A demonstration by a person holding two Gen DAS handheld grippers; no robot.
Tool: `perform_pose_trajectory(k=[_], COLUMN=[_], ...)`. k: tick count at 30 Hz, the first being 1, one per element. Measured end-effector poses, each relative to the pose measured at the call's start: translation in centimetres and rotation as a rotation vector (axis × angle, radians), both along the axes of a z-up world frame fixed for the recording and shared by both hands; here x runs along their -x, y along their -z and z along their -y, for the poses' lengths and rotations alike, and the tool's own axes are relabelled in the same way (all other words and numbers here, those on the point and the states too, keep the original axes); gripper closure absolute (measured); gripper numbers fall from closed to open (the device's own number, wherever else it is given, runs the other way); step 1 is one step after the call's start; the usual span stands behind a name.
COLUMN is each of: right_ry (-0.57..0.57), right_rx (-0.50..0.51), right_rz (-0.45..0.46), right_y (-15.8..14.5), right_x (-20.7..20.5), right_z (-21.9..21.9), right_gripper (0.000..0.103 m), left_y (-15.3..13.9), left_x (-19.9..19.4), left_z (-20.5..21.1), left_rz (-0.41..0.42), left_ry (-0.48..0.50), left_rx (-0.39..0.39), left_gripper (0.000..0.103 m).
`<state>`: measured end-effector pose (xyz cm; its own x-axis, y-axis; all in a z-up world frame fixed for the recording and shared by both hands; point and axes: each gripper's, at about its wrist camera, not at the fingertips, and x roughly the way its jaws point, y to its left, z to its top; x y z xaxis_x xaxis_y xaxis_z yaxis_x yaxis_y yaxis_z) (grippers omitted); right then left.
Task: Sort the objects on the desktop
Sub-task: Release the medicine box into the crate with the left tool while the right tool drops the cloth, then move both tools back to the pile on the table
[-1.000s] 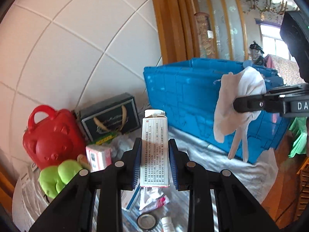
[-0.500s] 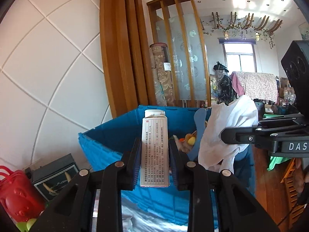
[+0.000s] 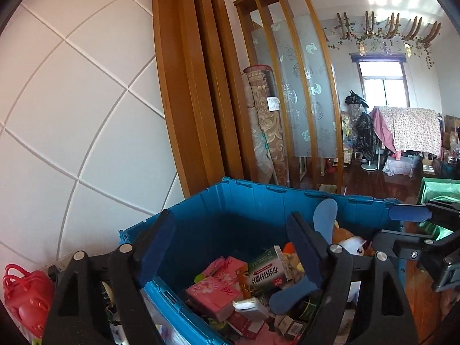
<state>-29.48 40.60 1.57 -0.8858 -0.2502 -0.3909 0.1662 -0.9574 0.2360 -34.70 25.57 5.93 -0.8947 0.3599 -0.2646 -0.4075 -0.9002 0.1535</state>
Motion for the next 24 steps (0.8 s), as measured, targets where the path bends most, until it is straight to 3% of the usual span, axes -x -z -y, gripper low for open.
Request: perform_pose_trajectory(k=[3,9,14,24], right_ry=[-0.009,-0.021,-0.039,-0.084], right_rx=[0.007,0.025,0.035,0.038], right_rz=[-0.014,-0.037,-0.019,0.012], right_y=[-0.4,-0.7,0.5,1.4], right_x=[-0.5,-1.3,-1.4,-0.7], right_z=[-0.7,-1.0,-0.6,-0.1], right_gripper=[0.018,0.017,0.009,0.006], left_y=[0.1,1.8,2.8,4.4], left_x=[-0.2,-0.9,-1.8,-2.7], left_z=[0.0,0.5,1.9,4.8], left_rz=[0.019,0.022,0.008,0.018], left_ry=[-0.014,-0.092,-0.185,-0.342], left_rx=[-0.024,0.015,0.019,0.011], left_gripper=[0.023,0.023,0.023,0.023])
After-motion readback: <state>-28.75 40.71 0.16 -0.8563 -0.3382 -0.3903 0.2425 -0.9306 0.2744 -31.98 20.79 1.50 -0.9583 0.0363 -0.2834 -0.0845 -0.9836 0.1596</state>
